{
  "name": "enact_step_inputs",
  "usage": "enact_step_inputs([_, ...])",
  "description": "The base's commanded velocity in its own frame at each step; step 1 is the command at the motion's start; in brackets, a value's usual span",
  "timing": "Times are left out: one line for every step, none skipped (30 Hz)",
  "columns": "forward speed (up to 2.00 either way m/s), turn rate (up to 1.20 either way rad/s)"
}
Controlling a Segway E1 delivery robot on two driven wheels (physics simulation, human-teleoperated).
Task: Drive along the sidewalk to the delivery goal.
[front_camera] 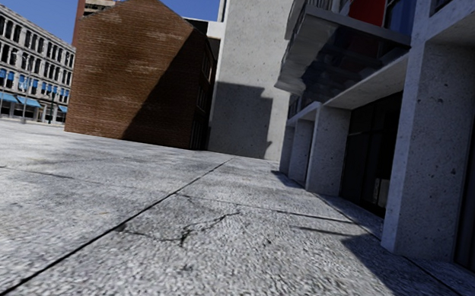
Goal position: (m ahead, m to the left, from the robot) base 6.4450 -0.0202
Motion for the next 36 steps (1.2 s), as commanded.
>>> enact_step_inputs([1.53,0.00])
enact_step_inputs([1.53,0.00])
enact_step_inputs([1.53,0.00])
enact_step_inputs([1.64,0.00])
enact_step_inputs([2.00,0.00])
enact_step_inputs([2.00,0.00])
enact_step_inputs([2.00,0.00])
enact_step_inputs([2.00,0.00])
enact_step_inputs([2.00,0.00])
enact_step_inputs([2.00,0.00])
enact_step_inputs([2.00,0.00])
enact_step_inputs([2.00,0.00])
enact_step_inputs([2.00,0.00])
enact_step_inputs([2.00,0.00])
enact_step_inputs([2.00,0.00])
enact_step_inputs([2.00,0.00])
enact_step_inputs([2.00,0.00])
enact_step_inputs([2.00,0.00])
enact_step_inputs([2.00,0.00])
enact_step_inputs([2.00,0.00])
enact_step_inputs([2.00,0.00])
enact_step_inputs([2.00,0.00])
enact_step_inputs([2.00,0.00])
enact_step_inputs([2.00,0.00])
enact_step_inputs([2.00,0.00])
enact_step_inputs([2.00,-0.07])
enact_step_inputs([2.00,-0.11])
enact_step_inputs([2.00,-0.11])
enact_step_inputs([2.00,-0.14])
enact_step_inputs([2.00,-0.14])
enact_step_inputs([2.00,-0.14])
enact_step_inputs([2.00,-0.17])
enact_step_inputs([2.00,-0.19])
enact_step_inputs([2.00,-0.19])
enact_step_inputs([2.00,-0.25])
enact_step_inputs([2.00,-0.26])
